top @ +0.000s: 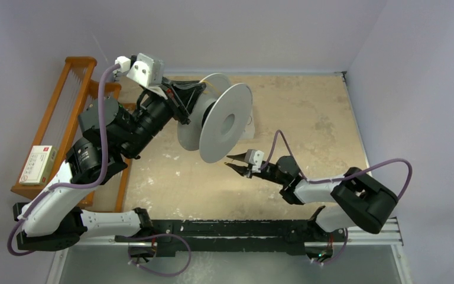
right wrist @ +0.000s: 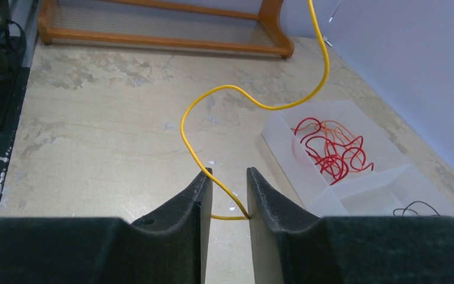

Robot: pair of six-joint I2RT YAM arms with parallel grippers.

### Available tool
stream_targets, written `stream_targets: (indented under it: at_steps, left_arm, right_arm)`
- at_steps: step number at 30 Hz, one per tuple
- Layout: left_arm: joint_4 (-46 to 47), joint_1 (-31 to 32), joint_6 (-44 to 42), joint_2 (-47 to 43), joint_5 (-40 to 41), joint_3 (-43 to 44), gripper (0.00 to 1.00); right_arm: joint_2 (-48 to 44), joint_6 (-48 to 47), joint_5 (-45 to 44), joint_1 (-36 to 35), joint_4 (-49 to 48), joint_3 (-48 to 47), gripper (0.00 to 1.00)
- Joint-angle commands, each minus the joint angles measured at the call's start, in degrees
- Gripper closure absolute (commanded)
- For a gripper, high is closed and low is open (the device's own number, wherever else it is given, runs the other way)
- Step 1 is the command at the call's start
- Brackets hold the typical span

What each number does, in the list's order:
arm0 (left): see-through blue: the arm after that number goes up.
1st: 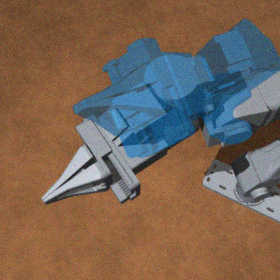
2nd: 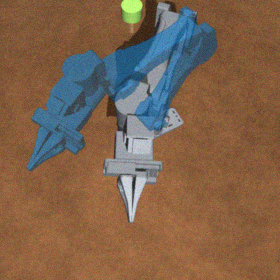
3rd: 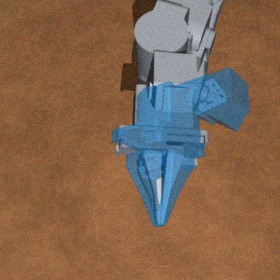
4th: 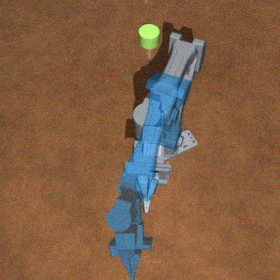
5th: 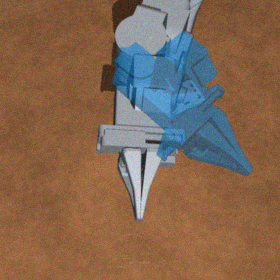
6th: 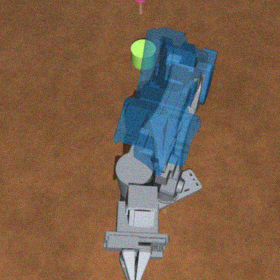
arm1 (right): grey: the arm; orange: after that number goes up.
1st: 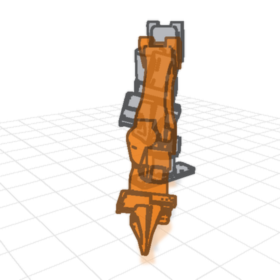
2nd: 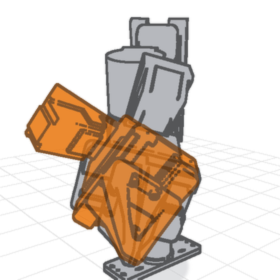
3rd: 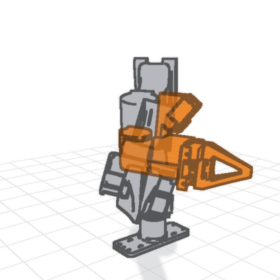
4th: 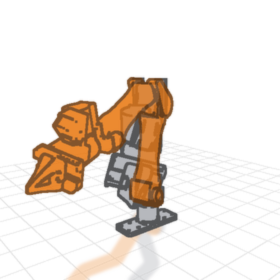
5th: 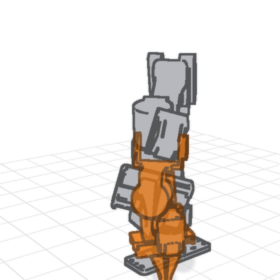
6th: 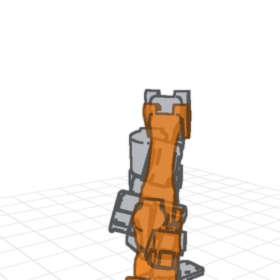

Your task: Wrap the cables

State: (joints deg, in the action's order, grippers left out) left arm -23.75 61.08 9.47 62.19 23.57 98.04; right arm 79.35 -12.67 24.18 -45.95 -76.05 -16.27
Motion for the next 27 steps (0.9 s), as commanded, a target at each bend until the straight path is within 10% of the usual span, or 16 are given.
stream_targets:
  at_steps: [1,9,27]
  left_arm:
    - [5.2,-0.3,1.6,-1.4,-1.1,3.2,1.00]
    - [5.0,-0.2,1.4,-1.6,-0.5,3.2,1.00]
    - [17.7,-0.2,-4.6,1.8,15.4,-7.7,1.00]
  right_arm:
    - [1.0,0.0,1.6,0.3,-2.8,-2.8,0.73]
    - [2.3,0.7,2.6,0.3,-3.2,-3.3,1.00]
    - [2.2,8.6,-4.1,-13.4,-7.2,1.7,1.00]
